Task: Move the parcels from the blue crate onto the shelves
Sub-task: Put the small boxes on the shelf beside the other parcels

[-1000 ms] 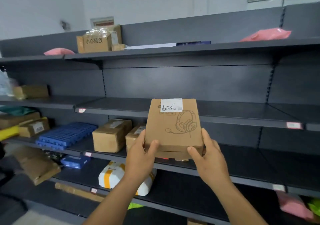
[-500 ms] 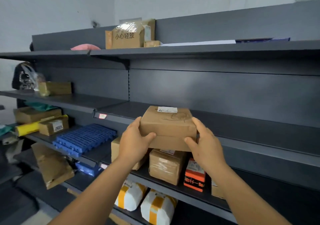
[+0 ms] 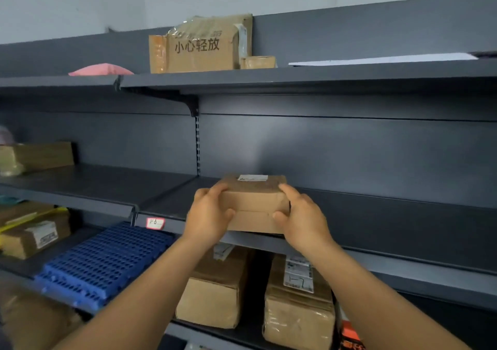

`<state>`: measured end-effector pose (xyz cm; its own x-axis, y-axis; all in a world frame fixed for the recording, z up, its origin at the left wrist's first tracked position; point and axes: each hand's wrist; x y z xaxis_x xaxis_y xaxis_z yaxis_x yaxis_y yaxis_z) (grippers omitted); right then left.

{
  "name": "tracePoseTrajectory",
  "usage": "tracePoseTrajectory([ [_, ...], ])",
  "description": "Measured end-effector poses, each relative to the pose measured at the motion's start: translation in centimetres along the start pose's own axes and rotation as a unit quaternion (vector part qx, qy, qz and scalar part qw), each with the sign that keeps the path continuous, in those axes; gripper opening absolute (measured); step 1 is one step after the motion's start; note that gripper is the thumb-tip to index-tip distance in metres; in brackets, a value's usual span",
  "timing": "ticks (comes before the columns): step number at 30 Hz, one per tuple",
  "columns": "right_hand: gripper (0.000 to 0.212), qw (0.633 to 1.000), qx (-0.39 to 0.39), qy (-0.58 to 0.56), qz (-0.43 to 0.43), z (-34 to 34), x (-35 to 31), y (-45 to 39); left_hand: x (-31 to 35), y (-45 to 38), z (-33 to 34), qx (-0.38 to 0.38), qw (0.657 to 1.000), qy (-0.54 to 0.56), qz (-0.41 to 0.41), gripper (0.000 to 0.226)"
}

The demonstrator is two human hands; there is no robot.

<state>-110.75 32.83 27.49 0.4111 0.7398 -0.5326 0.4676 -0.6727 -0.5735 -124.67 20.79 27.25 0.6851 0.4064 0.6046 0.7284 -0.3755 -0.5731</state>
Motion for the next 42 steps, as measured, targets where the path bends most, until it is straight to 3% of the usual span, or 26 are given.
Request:
tracePoseTrajectory([
  [8,0.071,0.994,-0.099,0.053,0.013,5.7,-1.0,-4.7,-3.7,-6.6,4.7,-0.016,0.981,-0.165,0.100,0.041],
  [14,0.080,0.993,-0.092,0.069,0.002,5.8,-0.9,-4.9,-3.0,-7.6,5.9,-0.028,0.950,-0.243,0.197,0.052],
  [17,0.081,0.995,-0.055,0.087,-0.008,4.7,0.0,-3.8,-1.6,-6.1,6.4,-0.047,0.949,-0.206,0.234,0.069],
  [23,0.079,0.989,-0.012,0.145,0.012,0.3,3.0,0.0,2.5,-1.1,7.0,-0.067,0.949,-0.131,0.280,0.075],
  [35,0.081,0.968,0.048,0.225,0.098,-12.9,11.1,12.6,13.5,12.8,8.9,-0.174,0.921,-0.016,0.349,0.072],
  [42,0.084,0.944,0.042,0.266,0.193,-22.0,16.0,21.8,20.8,23.5,9.2,-0.228,0.894,0.028,0.385,0.069],
])
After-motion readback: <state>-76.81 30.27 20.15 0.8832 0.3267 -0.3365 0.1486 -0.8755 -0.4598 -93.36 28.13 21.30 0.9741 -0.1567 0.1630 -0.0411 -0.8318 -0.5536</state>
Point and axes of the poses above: each hand's wrist, its own y-axis away from the middle knuckle, its own z-axis out of the palm, x = y × z, and after that the axes turned 15 degrees about x, right-handed
